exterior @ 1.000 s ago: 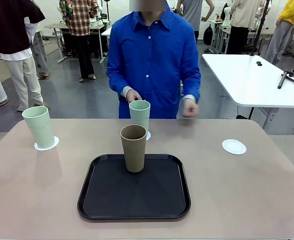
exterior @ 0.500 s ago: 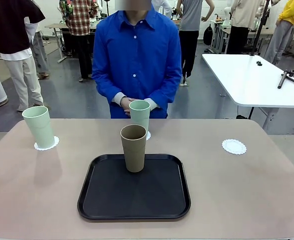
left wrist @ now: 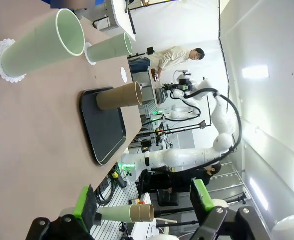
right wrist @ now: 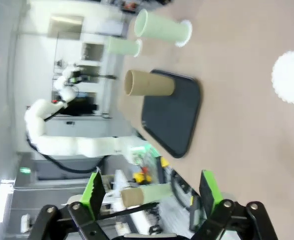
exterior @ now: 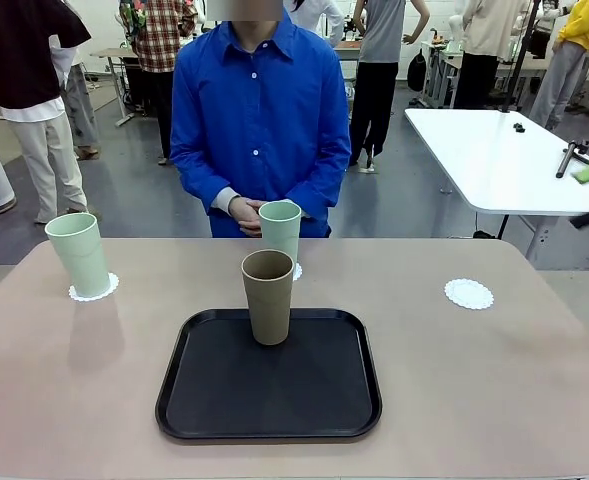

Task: Place coasters on the table and set cups on them.
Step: Take one Reusable plastic cup from the Flat Tray and place it on a coaster set by the human.

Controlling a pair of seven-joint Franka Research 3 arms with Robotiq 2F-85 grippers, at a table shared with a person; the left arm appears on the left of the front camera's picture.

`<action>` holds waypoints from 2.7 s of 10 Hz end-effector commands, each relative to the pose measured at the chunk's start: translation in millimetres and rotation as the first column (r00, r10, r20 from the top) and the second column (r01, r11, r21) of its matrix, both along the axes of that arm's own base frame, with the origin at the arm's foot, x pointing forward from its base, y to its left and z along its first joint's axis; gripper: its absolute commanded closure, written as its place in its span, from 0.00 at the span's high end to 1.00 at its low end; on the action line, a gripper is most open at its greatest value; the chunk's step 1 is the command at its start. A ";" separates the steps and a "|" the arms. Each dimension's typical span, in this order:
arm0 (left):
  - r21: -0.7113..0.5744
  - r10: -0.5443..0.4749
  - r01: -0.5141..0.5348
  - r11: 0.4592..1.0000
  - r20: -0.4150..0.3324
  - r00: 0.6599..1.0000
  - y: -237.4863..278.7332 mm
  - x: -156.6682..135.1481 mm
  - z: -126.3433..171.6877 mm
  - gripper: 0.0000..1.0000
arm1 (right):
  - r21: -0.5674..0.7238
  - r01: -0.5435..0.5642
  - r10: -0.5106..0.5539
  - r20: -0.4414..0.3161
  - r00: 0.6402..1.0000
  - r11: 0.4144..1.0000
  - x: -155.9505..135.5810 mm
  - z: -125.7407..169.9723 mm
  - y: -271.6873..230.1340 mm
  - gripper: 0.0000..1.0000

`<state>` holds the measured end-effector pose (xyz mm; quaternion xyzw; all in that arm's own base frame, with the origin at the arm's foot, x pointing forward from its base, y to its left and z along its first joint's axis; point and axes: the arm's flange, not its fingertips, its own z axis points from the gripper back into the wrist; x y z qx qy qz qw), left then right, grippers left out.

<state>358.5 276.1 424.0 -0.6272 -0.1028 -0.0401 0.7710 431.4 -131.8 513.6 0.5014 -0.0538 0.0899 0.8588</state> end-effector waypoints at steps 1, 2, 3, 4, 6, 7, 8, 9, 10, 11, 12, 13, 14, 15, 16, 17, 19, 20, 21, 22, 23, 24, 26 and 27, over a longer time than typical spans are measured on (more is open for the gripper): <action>-0.004 0.013 -0.013 1.000 0.004 1.000 0.9 0.1 1.2 1.00 | -0.240 -0.027 0.047 0.079 0.996 0.970 -7.4 17.9 73.2 1.00; -0.004 0.013 -0.013 1.000 0.004 1.000 0.9 0.1 1.2 1.00 | -0.314 -0.035 0.082 0.137 0.987 0.949 -8.1 26.5 110.6 1.00; -0.004 0.013 -0.013 1.000 0.004 1.000 0.9 0.1 1.2 1.00 | -0.399 -0.057 0.146 0.196 0.970 0.915 -12.8 29.0 150.1 1.00; -0.004 0.013 -0.013 1.000 0.004 1.000 0.9 0.1 1.2 1.00 | -0.496 -0.113 0.259 0.237 0.936 0.861 -26.1 21.2 192.7 1.00; -0.004 0.013 -0.013 1.000 0.004 1.000 0.9 0.1 1.2 1.00 | -0.605 -0.303 0.510 0.202 0.836 0.736 -53.0 -8.4 256.7 1.00; -0.004 0.013 -0.013 1.000 0.004 1.000 0.9 0.1 1.2 1.00 | -0.656 -0.367 0.595 0.156 0.789 0.660 -63.2 -29.0 278.8 1.00; -0.004 0.013 -0.013 1.000 0.004 1.000 0.9 0.1 1.2 1.00 | -0.699 -0.410 0.651 0.105 0.752 0.586 -72.2 -51.4 294.7 1.00; -0.004 0.013 -0.013 1.000 0.004 1.000 0.9 0.1 1.2 1.00 | -0.703 -0.434 0.669 0.081 0.739 0.564 -72.9 -64.1 303.3 1.00; -0.004 0.013 -0.013 1.000 0.004 1.000 0.9 0.1 1.2 1.00 | -0.698 -0.455 0.674 0.055 0.736 0.554 -70.6 -73.4 306.5 1.00; -0.004 0.013 -0.013 1.000 0.004 1.000 0.9 0.1 1.2 1.00 | -0.678 -0.482 0.676 0.029 0.736 0.555 -69.6 -79.0 305.6 1.00; -0.004 0.013 -0.013 1.000 0.004 1.000 0.9 0.1 1.2 1.00 | -0.687 -0.466 0.675 0.048 0.736 0.557 -84.1 -69.8 315.2 1.00; -0.004 0.013 -0.013 1.000 0.004 1.000 0.9 0.1 1.2 1.00 | -0.687 -0.466 0.675 0.048 0.736 0.557 -84.1 -69.8 315.2 1.00; -0.004 0.013 -0.013 1.000 0.004 1.000 0.9 0.1 1.2 1.00 | -0.687 -0.466 0.675 0.048 0.736 0.557 -84.1 -69.8 315.2 1.00; -0.004 0.013 -0.013 1.000 0.004 1.000 0.9 0.1 1.2 1.00 | -0.687 -0.466 0.675 0.048 0.736 0.557 -84.1 -69.8 315.2 1.00; -0.004 0.013 -0.013 1.000 0.004 1.000 0.9 0.1 1.2 1.00 | -0.687 -0.466 0.675 0.048 0.736 0.557 -84.1 -69.8 315.2 1.00; -0.004 0.013 -0.013 1.000 0.004 1.000 0.9 0.1 1.2 1.00 | -0.687 -0.466 0.675 0.048 0.736 0.557 -84.1 -69.8 315.2 1.00; -0.004 0.013 -0.013 1.000 0.004 1.000 0.9 0.1 1.2 1.00 | -0.578 -0.552 0.795 0.368 0.481 0.602 -79.2 -72.6 316.2 1.00; -0.004 0.013 -0.013 1.000 0.004 1.000 0.9 0.1 1.2 1.00 | -0.478 -0.619 0.748 0.593 0.296 0.624 -72.3 -84.8 314.1 1.00; -0.004 0.013 -0.013 1.000 0.004 1.000 0.9 0.1 1.2 1.00 | -0.407 -0.638 0.646 0.739 0.190 0.654 -60.6 -95.2 315.5 1.00; -0.004 0.013 -0.013 1.000 0.004 1.000 0.9 0.1 1.2 1.00 | -0.336 -0.635 0.525 0.841 0.130 0.696 -49.0 -101.9 312.8 1.00; -0.004 0.013 -0.013 1.000 0.004 1.000 0.9 0.1 1.2 1.00 | -0.263 -0.612 0.397 0.913 0.092 0.746 -38.0 -109.7 302.7 1.00; -0.004 0.013 -0.013 1.000 0.004 1.000 0.9 0.1 1.2 1.00 | -0.178 -0.607 0.275 0.959 0.070 0.775 -29.9 -119.5 292.2 1.00; -0.004 0.013 -0.013 1.000 0.004 1.000 0.9 0.1 1.2 1.00 | -0.090 -0.611 0.145 0.989 0.041 0.787 -14.7 -139.2 285.1 1.00; -0.004 0.013 -0.013 1.000 0.004 1.000 0.9 0.1 1.2 1.00 | -0.066 -0.616 0.130 0.990 0.060 0.785 -11.8 -152.0 284.6 1.00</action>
